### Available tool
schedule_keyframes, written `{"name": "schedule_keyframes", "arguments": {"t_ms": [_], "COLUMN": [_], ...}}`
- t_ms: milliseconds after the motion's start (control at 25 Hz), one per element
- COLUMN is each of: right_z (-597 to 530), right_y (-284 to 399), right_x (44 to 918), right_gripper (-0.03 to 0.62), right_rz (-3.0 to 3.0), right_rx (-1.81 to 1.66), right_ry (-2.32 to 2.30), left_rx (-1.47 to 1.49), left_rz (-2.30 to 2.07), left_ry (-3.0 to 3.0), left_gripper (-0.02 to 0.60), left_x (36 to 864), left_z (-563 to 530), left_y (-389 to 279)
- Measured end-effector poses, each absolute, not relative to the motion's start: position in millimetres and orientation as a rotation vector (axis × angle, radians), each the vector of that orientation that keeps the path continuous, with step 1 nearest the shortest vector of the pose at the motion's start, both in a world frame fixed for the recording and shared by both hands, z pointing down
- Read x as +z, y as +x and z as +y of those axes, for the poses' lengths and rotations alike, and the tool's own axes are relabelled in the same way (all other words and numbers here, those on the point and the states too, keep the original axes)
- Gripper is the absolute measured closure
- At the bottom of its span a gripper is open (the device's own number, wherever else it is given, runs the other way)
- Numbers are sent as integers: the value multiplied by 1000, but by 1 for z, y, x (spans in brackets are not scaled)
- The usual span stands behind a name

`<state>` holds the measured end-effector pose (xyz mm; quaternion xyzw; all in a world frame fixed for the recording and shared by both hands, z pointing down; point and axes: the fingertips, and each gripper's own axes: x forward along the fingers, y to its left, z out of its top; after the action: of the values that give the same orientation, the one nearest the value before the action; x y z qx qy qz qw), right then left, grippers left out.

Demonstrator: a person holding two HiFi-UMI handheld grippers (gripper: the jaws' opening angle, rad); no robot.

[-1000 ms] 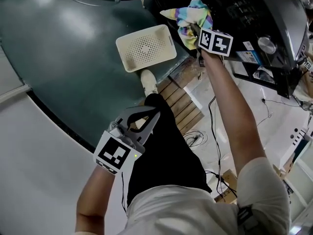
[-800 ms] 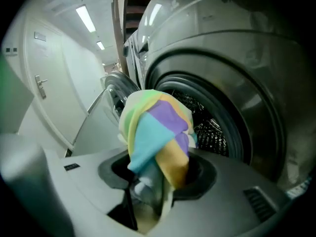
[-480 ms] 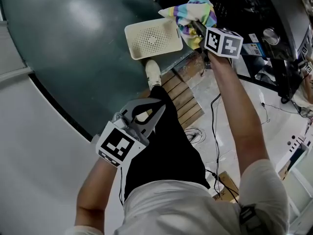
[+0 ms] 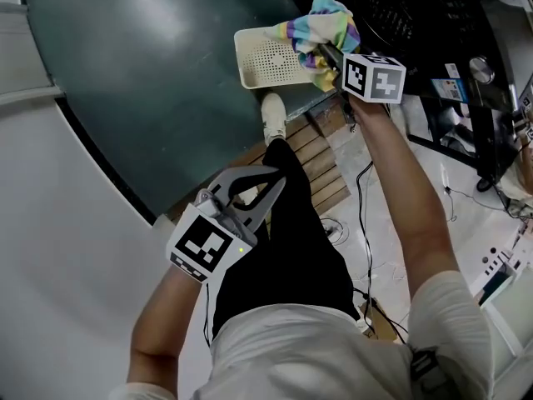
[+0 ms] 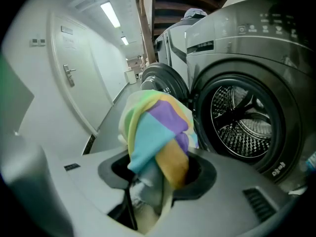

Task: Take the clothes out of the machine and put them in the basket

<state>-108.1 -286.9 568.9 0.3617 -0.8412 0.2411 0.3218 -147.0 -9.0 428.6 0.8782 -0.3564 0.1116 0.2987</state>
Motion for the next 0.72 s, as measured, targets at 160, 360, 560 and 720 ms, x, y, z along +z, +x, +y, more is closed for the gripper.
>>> {"name": "schedule_keyframes", "arguments": {"t_ms": [160, 360, 560, 720], "right_z": [-271, -266, -267, -267], "right_y": [-135, -157, -167, -173], "right_x": [579, 605, 639, 668], "right_gripper": [391, 391, 391, 391], "right_rz": [-2219, -2208, -2183, -2163], "right_rx": [630, 637, 631, 610], "right_ry": [888, 822, 776, 743], "left_rx": [289, 287, 270, 260], "left_rz": [-983, -1007, -1028, -1041], "left_ry": [2307, 2272, 2236, 2223], "left_gripper": [586, 586, 586, 586], "left_x": [431, 440, 453, 461], "left_z": [3, 2, -5, -12], "left_y": [-160, -171, -175, -178]}}
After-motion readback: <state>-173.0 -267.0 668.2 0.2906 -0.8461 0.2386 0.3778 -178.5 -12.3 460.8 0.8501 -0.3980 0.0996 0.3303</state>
